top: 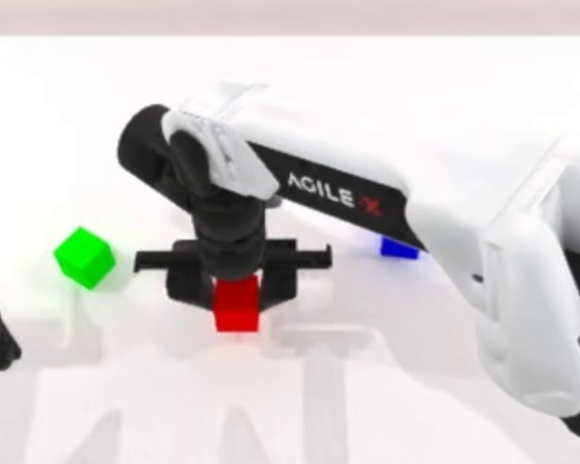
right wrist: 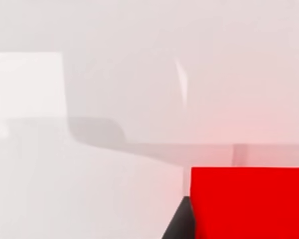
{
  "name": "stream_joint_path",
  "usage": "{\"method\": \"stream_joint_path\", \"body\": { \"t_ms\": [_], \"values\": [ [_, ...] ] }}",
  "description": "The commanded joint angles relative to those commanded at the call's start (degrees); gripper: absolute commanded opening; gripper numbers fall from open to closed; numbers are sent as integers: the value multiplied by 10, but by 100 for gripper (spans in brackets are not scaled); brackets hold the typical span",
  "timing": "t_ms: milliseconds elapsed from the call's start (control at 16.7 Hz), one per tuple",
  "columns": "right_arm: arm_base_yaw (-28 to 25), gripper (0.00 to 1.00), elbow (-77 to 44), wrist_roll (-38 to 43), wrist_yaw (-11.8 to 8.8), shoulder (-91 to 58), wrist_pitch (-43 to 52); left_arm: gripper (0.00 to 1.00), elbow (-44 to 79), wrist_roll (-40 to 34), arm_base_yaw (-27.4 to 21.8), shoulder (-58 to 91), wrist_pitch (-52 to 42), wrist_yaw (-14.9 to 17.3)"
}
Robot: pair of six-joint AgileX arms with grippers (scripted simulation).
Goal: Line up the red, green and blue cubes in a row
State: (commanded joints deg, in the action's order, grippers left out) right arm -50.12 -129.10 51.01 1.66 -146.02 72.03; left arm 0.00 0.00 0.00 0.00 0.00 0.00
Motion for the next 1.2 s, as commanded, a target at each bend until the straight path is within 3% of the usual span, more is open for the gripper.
{"method": "stream_joint_path", "body": {
  "t_ms": [660, 1200],
  "values": [
    [0, 98, 0, 0, 0, 0, 0, 100, 0, 0, 0, 0, 0, 0],
    [2, 100, 0, 0, 0, 0, 0, 100, 0, 0, 0, 0, 0, 0]
  ]
}}
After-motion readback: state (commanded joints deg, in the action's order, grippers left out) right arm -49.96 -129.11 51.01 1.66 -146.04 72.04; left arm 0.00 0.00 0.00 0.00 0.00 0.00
